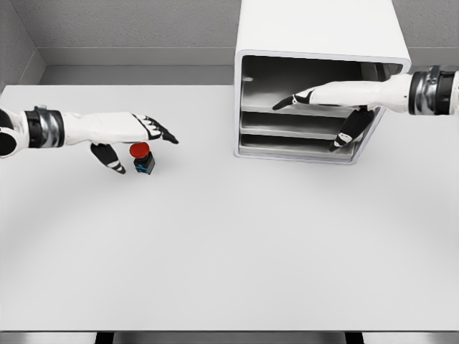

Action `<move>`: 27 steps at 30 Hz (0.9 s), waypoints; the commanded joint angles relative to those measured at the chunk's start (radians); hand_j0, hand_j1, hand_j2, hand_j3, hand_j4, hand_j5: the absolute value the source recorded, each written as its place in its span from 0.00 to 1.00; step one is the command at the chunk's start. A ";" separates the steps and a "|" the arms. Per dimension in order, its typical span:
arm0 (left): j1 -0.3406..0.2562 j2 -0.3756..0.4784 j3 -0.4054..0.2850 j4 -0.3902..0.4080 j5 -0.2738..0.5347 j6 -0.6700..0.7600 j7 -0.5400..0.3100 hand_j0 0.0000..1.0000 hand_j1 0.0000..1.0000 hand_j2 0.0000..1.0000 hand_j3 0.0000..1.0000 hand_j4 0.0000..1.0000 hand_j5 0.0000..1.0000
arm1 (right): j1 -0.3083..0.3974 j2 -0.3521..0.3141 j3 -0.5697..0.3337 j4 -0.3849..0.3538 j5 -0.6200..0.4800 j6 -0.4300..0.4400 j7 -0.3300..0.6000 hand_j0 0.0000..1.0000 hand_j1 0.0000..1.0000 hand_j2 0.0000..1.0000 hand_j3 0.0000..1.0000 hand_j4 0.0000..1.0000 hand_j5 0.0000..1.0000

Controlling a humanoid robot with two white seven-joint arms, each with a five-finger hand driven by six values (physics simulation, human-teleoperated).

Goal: Slide open multi-storey tabletop storage cabinets and put open load switch and slide close multi-storey tabletop storage cabinets

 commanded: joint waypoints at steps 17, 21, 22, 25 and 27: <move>-0.002 -0.041 0.004 0.074 -0.023 0.003 0.000 0.98 0.98 0.98 0.98 0.98 0.98 | 0.002 0.047 0.000 0.070 0.093 -0.012 0.000 1.00 1.00 1.00 1.00 1.00 1.00; 0.000 -0.035 -0.001 0.074 -0.023 0.003 0.000 0.76 0.76 0.76 0.76 0.76 0.76 | 0.005 0.045 0.000 0.006 0.093 -0.013 0.000 1.00 1.00 1.00 1.00 1.00 1.00; 0.000 -0.035 -0.001 0.074 -0.023 0.003 0.000 0.75 0.75 0.75 0.75 0.75 0.75 | 0.005 0.043 0.000 -0.004 0.093 -0.013 0.000 1.00 1.00 1.00 1.00 1.00 1.00; 0.002 -0.034 -0.002 0.074 -0.023 0.003 0.000 0.62 0.62 0.62 0.62 0.62 0.62 | 0.006 0.039 0.000 -0.005 0.093 -0.048 0.000 1.00 1.00 1.00 1.00 1.00 1.00; 0.003 -0.031 -0.002 0.076 -0.022 0.003 0.000 0.57 0.57 0.57 0.57 0.57 0.57 | 0.008 0.031 0.000 -0.005 0.093 -0.090 0.000 1.00 1.00 1.00 1.00 1.00 1.00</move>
